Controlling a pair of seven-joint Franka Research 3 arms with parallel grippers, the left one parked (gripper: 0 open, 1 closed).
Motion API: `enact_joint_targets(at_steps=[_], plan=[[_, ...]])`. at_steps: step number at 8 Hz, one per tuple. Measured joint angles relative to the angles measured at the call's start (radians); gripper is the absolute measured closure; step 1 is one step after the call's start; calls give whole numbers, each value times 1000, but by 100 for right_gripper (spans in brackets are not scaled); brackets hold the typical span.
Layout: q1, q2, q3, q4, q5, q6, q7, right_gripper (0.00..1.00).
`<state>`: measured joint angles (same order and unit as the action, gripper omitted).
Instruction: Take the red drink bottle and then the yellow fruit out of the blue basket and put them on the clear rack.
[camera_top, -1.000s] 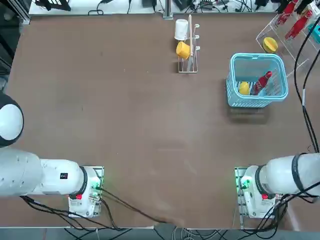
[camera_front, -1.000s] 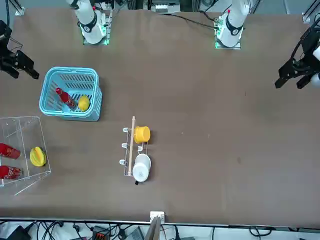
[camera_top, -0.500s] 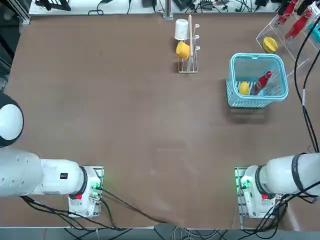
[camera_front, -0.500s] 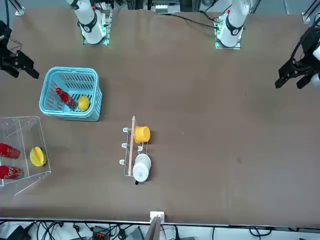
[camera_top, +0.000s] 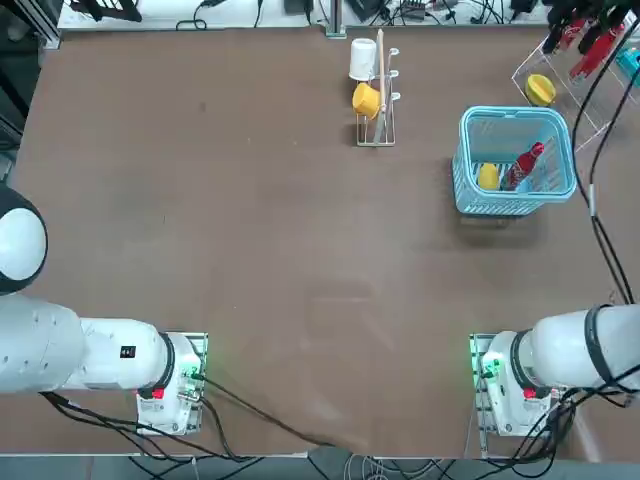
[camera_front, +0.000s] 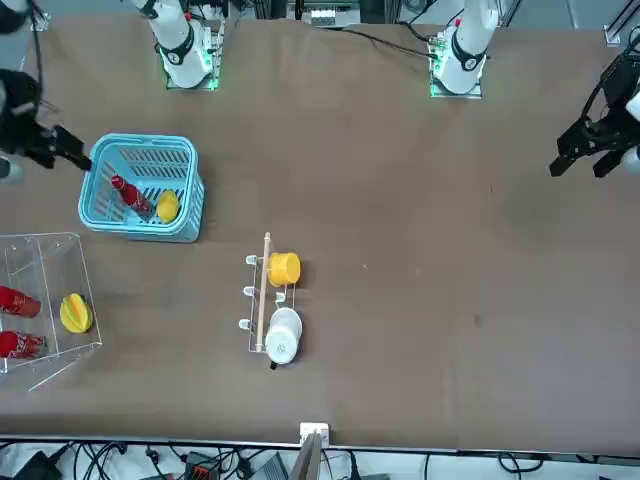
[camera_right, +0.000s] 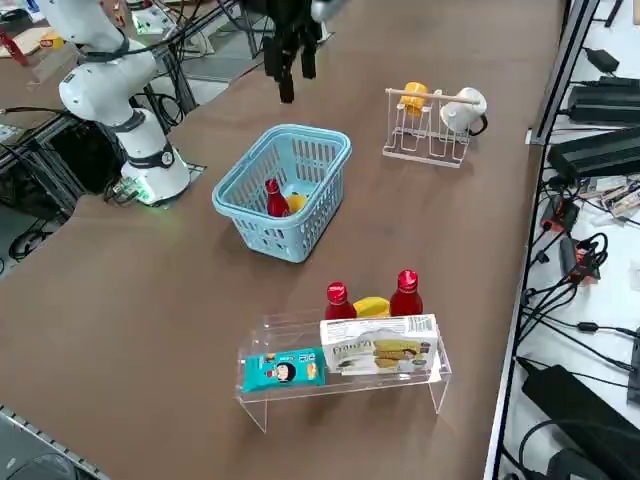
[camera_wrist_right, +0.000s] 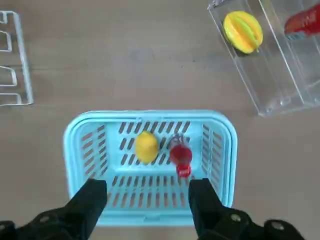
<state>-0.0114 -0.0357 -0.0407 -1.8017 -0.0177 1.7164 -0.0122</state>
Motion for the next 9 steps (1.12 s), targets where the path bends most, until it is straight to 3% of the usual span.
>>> enact_joint_targets(at_steps=[2,5,9], plan=[[-2,-17,-3,-166,-22,160,-41,0],[-38,-50,-6,-348,-30,299,-119,0],[-82,-82,-9,-481,-30,403,-177,0]])
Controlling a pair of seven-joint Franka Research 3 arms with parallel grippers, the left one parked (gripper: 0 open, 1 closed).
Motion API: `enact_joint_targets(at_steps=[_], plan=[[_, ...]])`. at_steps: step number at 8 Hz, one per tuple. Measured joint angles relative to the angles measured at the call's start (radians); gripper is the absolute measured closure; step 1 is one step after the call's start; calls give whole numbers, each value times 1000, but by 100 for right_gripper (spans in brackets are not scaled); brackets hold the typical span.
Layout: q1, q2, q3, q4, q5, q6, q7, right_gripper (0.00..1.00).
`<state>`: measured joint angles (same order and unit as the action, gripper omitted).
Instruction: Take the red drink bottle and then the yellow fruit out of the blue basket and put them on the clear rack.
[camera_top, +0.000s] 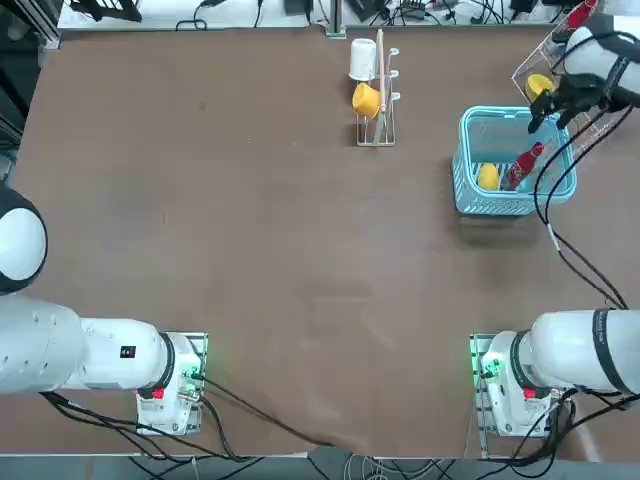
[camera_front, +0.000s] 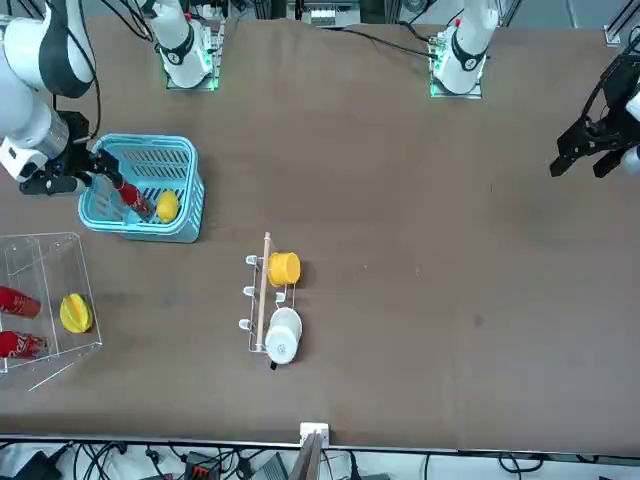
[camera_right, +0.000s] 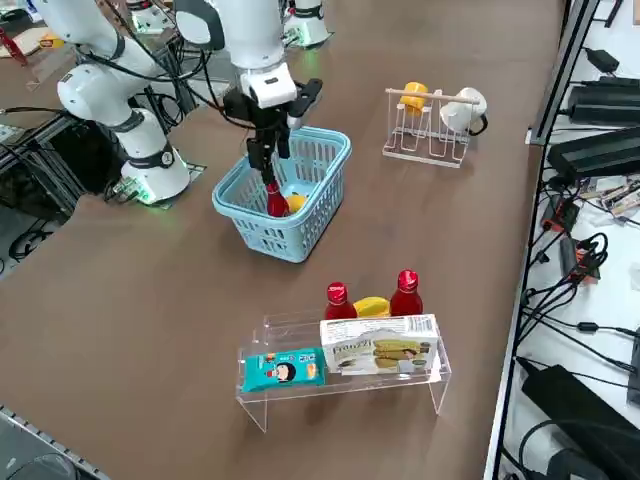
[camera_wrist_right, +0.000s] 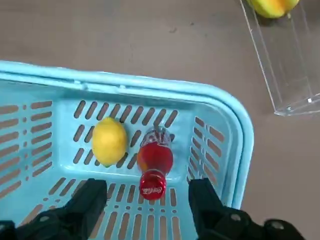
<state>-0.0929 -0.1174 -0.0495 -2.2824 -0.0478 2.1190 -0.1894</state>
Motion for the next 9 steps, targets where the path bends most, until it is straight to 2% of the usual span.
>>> enact_joint_targets(at_steps=[4,9], plan=[[-17,16,0,-68,0,95,0,5],[-19,54,0,-78,0,102,0,11]])
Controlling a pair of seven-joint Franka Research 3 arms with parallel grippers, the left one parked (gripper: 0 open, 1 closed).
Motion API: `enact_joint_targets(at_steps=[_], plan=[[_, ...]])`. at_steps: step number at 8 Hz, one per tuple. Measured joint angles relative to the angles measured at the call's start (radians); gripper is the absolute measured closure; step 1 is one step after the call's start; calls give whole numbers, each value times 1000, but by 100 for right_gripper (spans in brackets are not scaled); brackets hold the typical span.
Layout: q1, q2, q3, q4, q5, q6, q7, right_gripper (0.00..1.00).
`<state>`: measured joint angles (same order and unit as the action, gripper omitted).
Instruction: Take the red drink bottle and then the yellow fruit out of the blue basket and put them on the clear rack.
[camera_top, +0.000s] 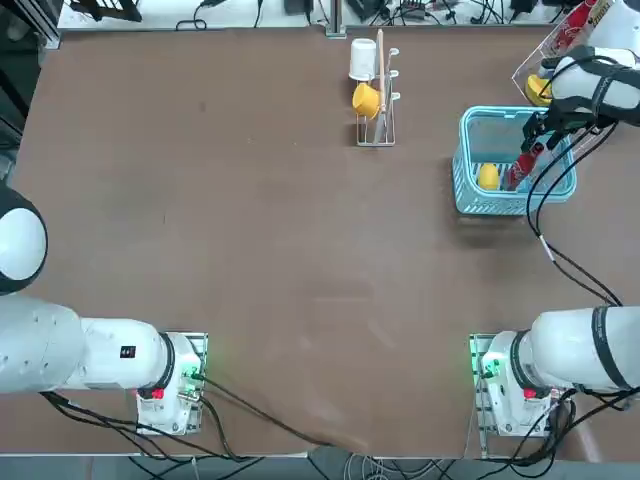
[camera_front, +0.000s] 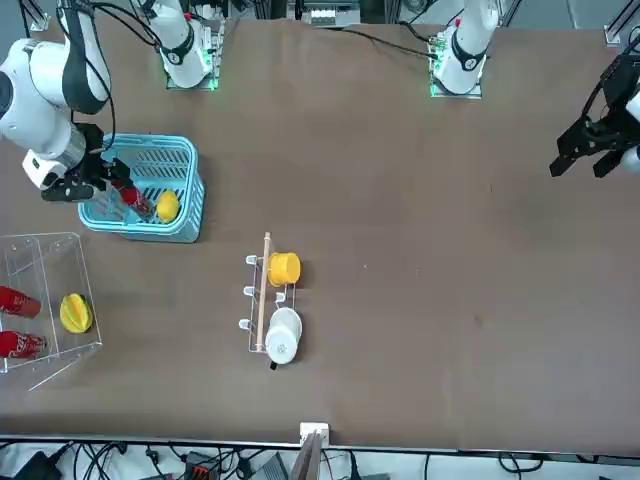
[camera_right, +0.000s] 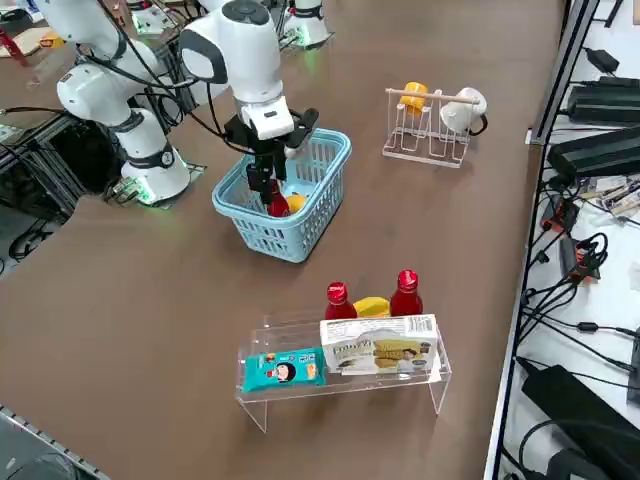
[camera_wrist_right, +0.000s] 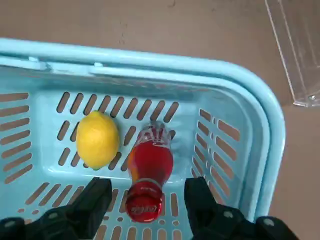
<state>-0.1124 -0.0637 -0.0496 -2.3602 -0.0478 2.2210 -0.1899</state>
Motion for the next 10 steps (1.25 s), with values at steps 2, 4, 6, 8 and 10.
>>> enact_joint_targets(at_steps=[2,4,6,8,10], plan=[[0,12,0,-3,0,-1,0,15],[0,19,0,-3,0,-1,0,25],[-1,19,0,-3,0,-1,0,42],[-1,18,0,-2,0,-2,0,60],[-1,18,1,27,0,-47,0,63]])
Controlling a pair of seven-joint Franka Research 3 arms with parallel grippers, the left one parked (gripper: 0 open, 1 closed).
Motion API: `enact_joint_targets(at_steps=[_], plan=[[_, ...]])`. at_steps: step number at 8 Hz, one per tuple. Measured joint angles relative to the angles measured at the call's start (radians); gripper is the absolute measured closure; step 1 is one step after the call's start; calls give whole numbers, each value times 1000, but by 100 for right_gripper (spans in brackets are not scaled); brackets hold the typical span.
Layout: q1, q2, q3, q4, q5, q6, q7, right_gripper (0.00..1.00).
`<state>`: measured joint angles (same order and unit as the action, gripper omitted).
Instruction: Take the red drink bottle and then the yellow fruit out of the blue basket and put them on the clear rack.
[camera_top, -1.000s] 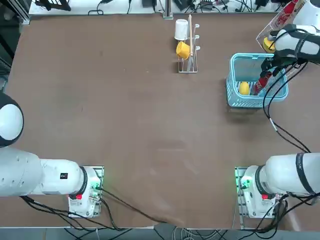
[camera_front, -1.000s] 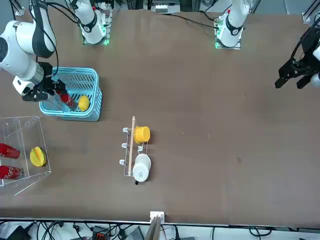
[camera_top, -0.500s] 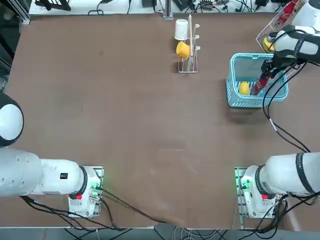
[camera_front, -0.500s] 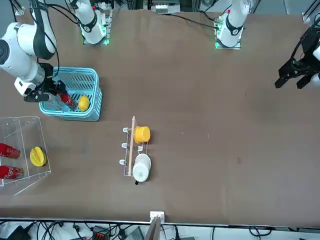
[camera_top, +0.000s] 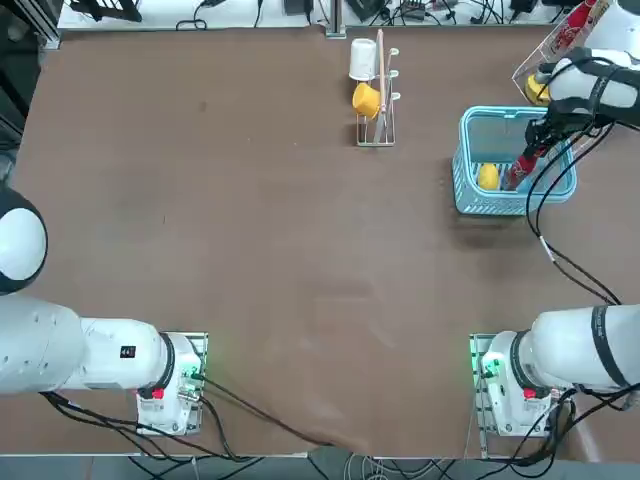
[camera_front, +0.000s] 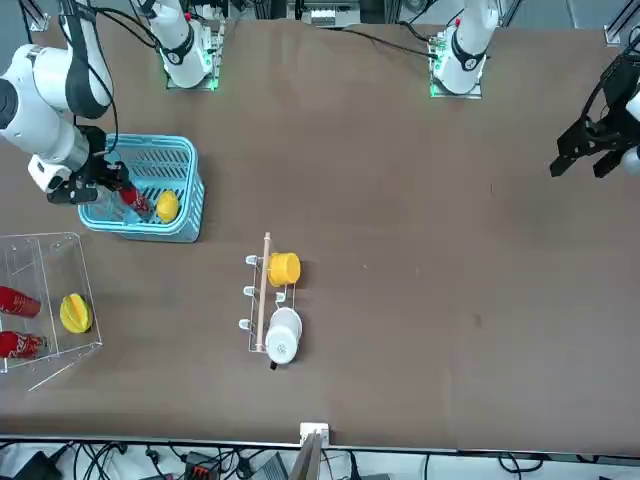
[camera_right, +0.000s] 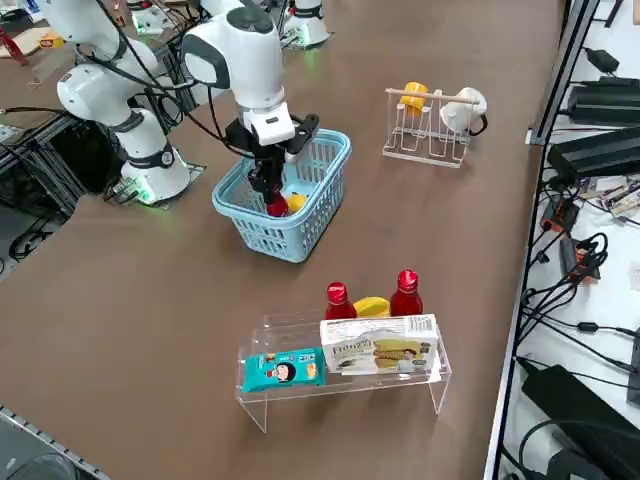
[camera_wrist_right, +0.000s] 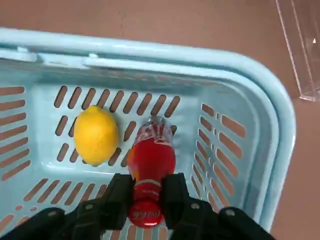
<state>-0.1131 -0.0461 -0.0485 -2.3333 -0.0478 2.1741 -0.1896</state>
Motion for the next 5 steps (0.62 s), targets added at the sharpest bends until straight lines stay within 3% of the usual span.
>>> enact_joint_targets(at_steps=[1,5], plan=[[0,-2,3,54,0,-74,0,63],[1,-25,12,450,2,-501,0,63]])
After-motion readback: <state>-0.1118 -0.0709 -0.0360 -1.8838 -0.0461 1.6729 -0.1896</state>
